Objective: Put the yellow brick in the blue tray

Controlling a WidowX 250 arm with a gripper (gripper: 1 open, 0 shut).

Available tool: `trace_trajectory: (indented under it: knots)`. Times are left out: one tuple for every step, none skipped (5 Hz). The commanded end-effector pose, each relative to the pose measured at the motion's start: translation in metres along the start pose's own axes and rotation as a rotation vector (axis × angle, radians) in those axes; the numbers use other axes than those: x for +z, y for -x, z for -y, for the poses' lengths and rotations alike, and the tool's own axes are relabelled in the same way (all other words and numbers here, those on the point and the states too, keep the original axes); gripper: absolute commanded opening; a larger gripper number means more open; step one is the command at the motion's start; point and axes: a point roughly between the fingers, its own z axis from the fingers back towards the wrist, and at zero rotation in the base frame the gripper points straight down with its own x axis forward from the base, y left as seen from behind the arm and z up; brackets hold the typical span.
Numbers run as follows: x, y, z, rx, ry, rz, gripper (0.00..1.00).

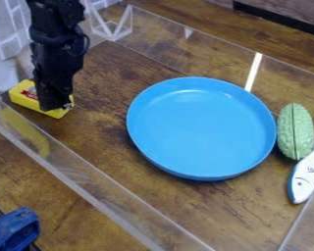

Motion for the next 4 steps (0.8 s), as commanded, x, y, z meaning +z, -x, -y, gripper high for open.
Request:
trace_trajectory:
  knots:
    - [0.0075, -0.0049, -0.0008, 0.007, -0.018, 0.015, 0.00]
    - [0.0084, -0.0074, -0.0005, 0.005, -0.021, 0.022, 0.00]
    - [0.0086, -0.0098, -0.0002, 0.000, -0.022, 0.029, 0.00]
    - [0.0086, -0.0122, 0.0002, -0.005, -0.023, 0.036, 0.00]
